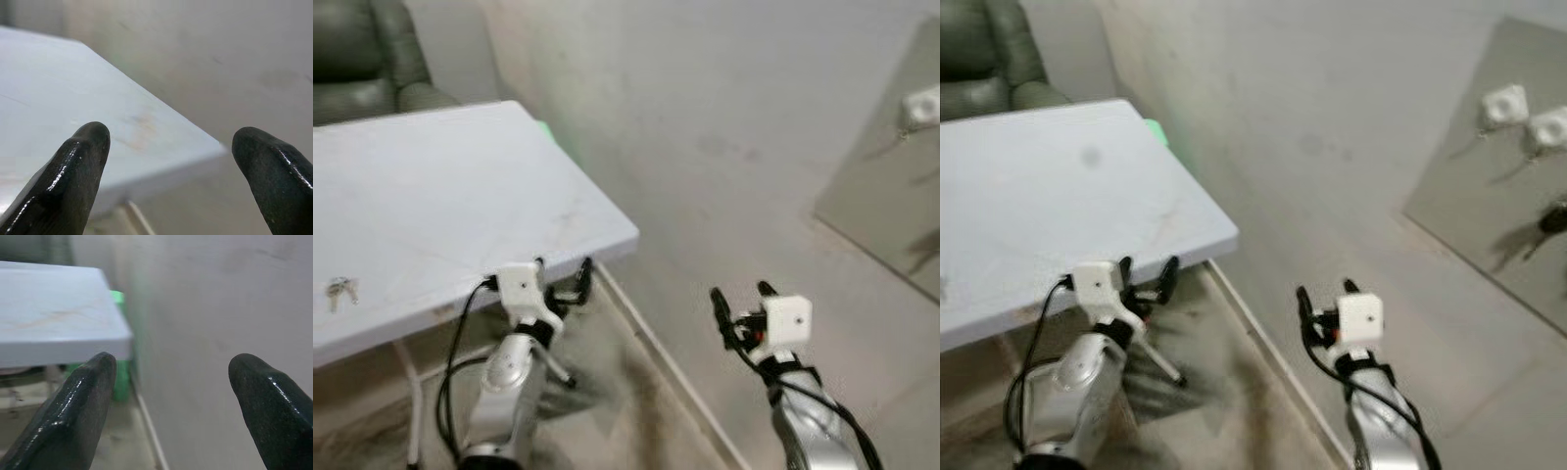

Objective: Hang keys on a hook

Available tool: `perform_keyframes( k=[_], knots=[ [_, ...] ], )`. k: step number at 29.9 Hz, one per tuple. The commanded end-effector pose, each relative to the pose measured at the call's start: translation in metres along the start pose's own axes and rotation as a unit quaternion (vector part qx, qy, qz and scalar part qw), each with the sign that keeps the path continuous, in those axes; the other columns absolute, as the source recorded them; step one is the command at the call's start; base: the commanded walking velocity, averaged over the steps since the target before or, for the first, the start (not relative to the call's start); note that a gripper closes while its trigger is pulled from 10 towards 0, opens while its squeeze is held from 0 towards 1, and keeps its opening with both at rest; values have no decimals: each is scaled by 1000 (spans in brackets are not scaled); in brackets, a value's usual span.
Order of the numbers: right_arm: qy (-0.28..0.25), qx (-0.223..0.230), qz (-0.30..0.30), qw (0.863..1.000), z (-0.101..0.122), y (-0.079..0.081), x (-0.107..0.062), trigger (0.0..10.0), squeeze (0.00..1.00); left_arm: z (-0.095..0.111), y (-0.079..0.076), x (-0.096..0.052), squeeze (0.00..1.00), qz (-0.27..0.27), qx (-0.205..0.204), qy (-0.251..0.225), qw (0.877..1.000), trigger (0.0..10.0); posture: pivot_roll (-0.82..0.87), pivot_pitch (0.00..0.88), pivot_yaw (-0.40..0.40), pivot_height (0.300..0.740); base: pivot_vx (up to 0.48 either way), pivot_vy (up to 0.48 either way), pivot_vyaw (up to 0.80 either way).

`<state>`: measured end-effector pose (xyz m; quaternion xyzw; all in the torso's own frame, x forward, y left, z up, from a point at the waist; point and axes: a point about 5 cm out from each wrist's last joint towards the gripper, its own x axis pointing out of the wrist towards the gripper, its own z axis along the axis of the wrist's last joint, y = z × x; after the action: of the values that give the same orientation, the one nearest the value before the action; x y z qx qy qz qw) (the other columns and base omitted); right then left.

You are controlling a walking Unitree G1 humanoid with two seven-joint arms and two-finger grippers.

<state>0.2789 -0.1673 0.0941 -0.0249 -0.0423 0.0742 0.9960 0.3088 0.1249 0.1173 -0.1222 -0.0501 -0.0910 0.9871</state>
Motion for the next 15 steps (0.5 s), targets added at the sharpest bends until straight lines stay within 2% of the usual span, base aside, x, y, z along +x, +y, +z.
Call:
perform_keyframes(
  k=[1, 15],
  knots=[
    [0, -5, -3, 1000, 2, -5, -1, 10000, 0, -6, -4, -1, 0, 8, 2, 15, 1000, 10000, 22, 0, -77, 740, 0, 0, 800],
    [3, -5, -4, 1000, 2, -6, -2, 10000, 0, -8, -2, 0, 0, 26, 2, 27, 999, 10000, 19, 6, -81, 740, 0, 0, 800]
  ],
)
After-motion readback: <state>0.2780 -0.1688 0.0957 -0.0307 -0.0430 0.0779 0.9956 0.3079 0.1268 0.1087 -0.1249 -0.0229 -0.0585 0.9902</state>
